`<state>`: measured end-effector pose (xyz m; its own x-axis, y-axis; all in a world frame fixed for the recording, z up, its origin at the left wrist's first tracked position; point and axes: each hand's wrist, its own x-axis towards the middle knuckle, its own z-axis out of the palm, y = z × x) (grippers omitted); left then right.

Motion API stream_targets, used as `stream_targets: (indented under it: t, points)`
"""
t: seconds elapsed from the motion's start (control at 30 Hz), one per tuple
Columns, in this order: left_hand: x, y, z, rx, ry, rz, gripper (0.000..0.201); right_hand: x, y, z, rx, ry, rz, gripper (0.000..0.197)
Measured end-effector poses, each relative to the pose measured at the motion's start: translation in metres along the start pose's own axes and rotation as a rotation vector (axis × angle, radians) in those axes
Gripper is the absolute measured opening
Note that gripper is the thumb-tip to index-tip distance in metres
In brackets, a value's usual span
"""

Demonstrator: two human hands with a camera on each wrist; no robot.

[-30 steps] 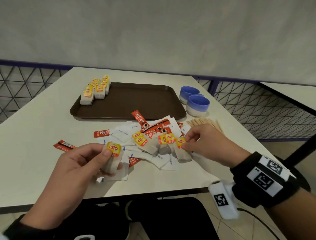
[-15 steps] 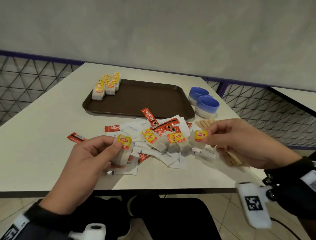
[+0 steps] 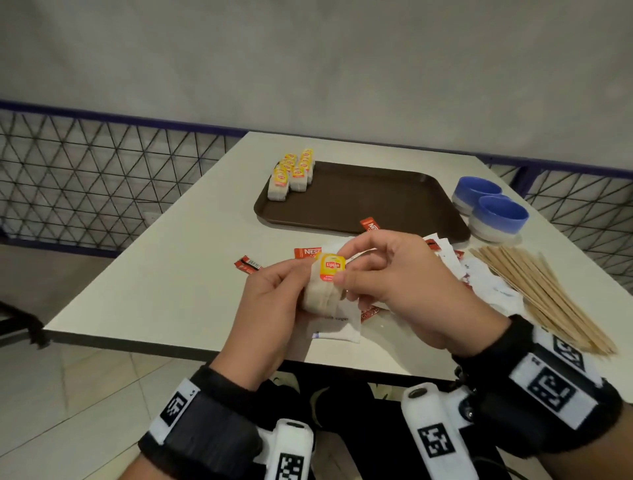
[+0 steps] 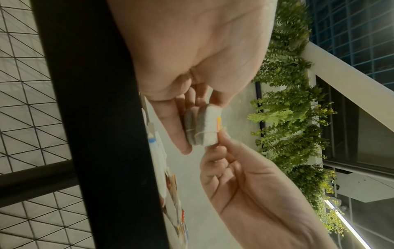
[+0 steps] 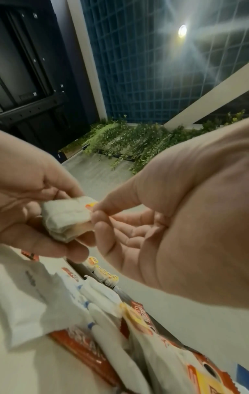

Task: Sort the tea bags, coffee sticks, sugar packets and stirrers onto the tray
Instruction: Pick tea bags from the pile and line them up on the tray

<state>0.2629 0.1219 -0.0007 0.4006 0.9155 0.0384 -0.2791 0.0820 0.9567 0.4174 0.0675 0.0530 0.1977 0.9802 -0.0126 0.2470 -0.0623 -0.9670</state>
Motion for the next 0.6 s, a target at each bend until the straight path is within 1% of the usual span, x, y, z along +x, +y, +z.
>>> stream_targets:
  t: [0.07, 0.13, 0.23, 0.27, 0.47, 0.53, 0.6]
  points:
    - [-0.001, 0.002, 0.000, -0.061, -0.027, -0.023, 0.038, 0.003, 0.004, 0.002, -0.020, 0.054, -0.007, 0.024]
    - [-0.001, 0.003, -0.002, -0.066, -0.044, -0.008, 0.037, 0.005, 0.006, 0.002, -0.054, 0.071, -0.013, 0.023]
    - [0.000, -0.003, -0.005, 0.112, -0.054, 0.071, 0.025, 0.006, 0.007, 0.004, -0.082, 0.065, -0.039, 0.023]
    - [0.001, -0.005, -0.006, 0.147, -0.063, 0.094, 0.023, 0.006, 0.007, 0.005, -0.085, 0.065, -0.052, 0.023]
    - [0.002, -0.007, -0.008, 0.202, -0.060, 0.174, 0.024, 0.008, 0.005, 0.011, -0.155, 0.076, -0.103, 0.025]
    - [0.003, -0.008, -0.008, 0.192, -0.063, 0.190, 0.024, 0.008, 0.001, 0.009, -0.191, 0.069, -0.132, 0.020]
    - [0.003, -0.008, -0.008, 0.199, -0.069, 0.185, 0.024, 0.009, -0.003, 0.005, -0.285, 0.032, -0.155, 0.009]
